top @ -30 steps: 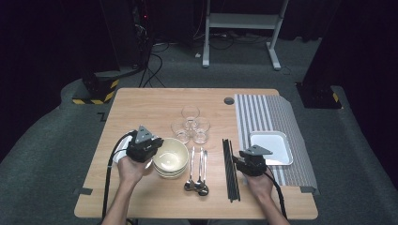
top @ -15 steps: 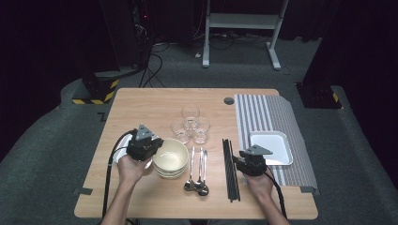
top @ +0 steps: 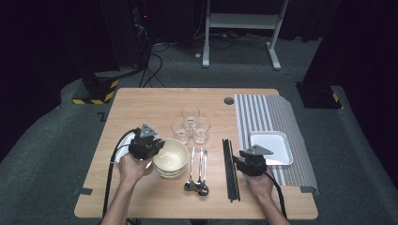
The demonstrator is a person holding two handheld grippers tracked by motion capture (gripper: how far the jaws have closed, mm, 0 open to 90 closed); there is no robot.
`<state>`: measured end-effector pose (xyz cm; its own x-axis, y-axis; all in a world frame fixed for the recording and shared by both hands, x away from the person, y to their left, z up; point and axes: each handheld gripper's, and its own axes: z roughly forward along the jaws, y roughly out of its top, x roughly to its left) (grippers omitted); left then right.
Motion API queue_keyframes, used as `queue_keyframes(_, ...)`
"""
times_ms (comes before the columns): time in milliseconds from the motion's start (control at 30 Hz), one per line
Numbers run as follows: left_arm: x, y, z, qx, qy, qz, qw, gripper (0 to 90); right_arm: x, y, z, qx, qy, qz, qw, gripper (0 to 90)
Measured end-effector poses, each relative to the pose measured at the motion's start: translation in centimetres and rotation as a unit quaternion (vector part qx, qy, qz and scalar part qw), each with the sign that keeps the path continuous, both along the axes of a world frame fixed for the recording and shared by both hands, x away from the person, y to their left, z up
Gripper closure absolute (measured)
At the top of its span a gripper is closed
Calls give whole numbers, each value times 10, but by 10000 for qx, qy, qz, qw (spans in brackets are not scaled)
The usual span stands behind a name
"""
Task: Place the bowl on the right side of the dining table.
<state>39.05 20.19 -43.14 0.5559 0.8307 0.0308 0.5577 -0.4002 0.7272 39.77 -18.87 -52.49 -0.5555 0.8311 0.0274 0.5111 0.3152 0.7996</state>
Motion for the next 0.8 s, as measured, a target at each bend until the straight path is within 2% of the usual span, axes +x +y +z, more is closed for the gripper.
queue_keyframes(167,1,0,-1,42,20,-23,10000,792,0,0,0,11,4,-3,10000,570)
queue_keyframes(400,-1,1,-1,136,-56,-121,9998,813,0,-1,0,29,12,-5,10000,570)
queue_keyframes(800,-5,5,0,-15,-159,-160,9997,831,0,0,0,17,2,1,10000,570)
